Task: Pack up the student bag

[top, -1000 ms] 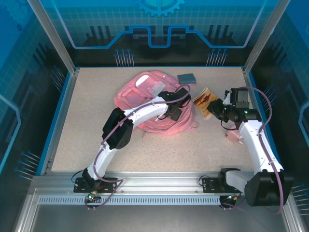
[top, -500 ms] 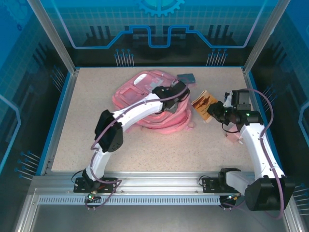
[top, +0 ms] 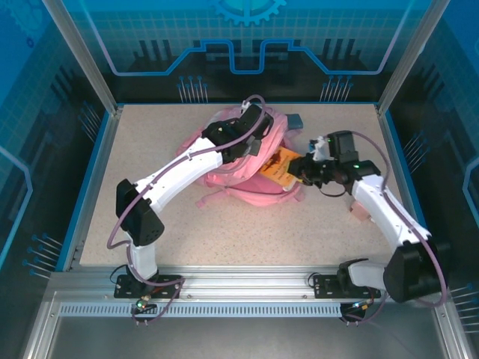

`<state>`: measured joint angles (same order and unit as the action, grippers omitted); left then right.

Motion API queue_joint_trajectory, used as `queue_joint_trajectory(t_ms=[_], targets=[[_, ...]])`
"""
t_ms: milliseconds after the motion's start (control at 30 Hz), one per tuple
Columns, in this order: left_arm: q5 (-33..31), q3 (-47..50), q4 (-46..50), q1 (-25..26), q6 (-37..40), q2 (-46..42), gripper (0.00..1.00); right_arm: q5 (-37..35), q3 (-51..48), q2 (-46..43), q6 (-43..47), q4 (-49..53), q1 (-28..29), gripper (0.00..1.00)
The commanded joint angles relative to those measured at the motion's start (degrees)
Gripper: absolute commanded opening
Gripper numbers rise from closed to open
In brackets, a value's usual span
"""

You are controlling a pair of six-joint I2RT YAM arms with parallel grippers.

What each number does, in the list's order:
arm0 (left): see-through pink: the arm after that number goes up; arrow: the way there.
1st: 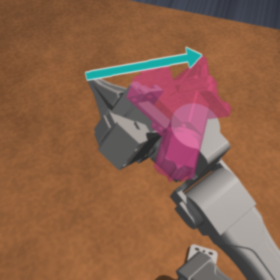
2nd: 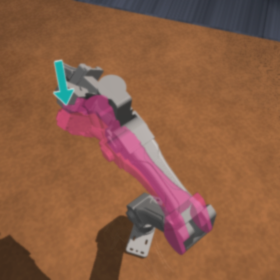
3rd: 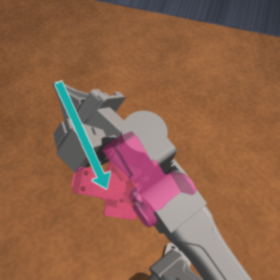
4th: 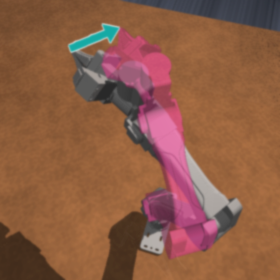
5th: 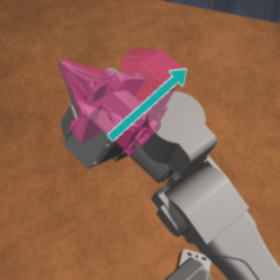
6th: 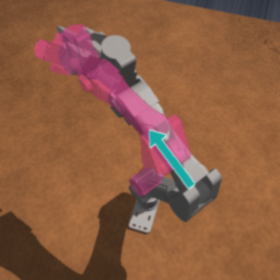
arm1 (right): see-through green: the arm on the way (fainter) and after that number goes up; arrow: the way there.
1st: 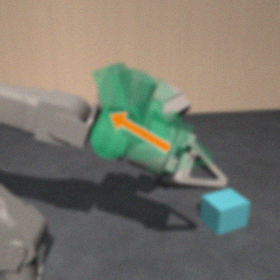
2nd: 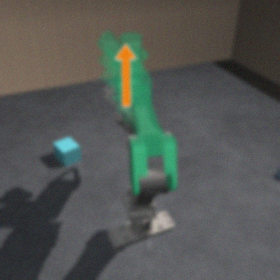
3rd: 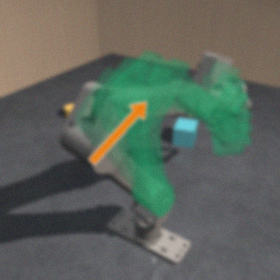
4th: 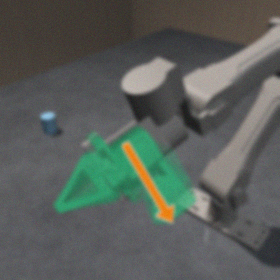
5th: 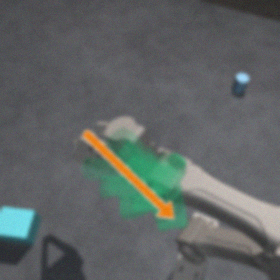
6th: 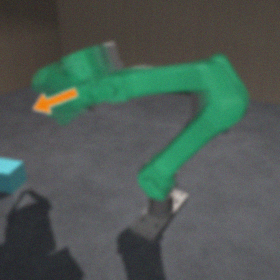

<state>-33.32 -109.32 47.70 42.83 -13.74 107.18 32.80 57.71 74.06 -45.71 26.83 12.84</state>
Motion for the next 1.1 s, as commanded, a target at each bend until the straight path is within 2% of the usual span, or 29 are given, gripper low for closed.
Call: queue_joint_trajectory(t_ms=[0, 200, 333, 433, 533, 633, 767, 800, 933, 1067], targets=[[-1.39, 0.73, -5.76, 0.28, -2.41, -7.37, 0.00, 2.31, 2.86, 4.67, -5.07, -13.92, 3.54, 0.16], [-0.83, 3.71, -6.22, -0.33, -4.69, -11.05, 0.00, -0.90, 4.23, 17.10, -14.15, -32.29, 7.33, 0.16], [0.38, 4.51, -5.93, -1.57, -6.77, -11.95, 0.00, -4.92, 7.33, 25.07, -16.87, -39.02, 10.72, 0.16], [2.28, 5.19, -6.08, -2.93, -8.57, -12.56, 0.00, -10.52, 8.08, 30.29, -19.19, -44.62, 13.27, 0.20], [3.80, 5.99, -6.45, -3.78, -9.55, -12.87, 0.00, -9.72, 11.69, 36.01, -20.30, -46.14, 14.54, 0.22], [4.67, 6.50, -6.33, -4.47, -10.21, -12.86, 0.00, -7.74, 14.48, 39.55, -19.94, -45.07, 15.26, 0.33], [5.44, 7.57, -6.22, -5.53, -11.20, -12.82, 0.00, -8.87, 10.28, 36.12, -19.07, -44.31, 14.30, 0.60], [5.78, 8.03, -6.39, -5.86, -11.44, -12.78, 0.00, -9.37, 8.53, 34.27, -18.46, -43.77, 13.78, 0.63], [7.24, 9.87, -7.00, -6.66, -11.88, -12.05, 0.00, -9.96, 1.12, 25.73, -15.11, -38.71, 11.15, 0.65], [9.78, 12.46, -8.60, -7.17, -12.15, -11.22, 0.00, -12.10, -6.75, 15.15, -12.55, -31.41, 8.01, 0.64]])
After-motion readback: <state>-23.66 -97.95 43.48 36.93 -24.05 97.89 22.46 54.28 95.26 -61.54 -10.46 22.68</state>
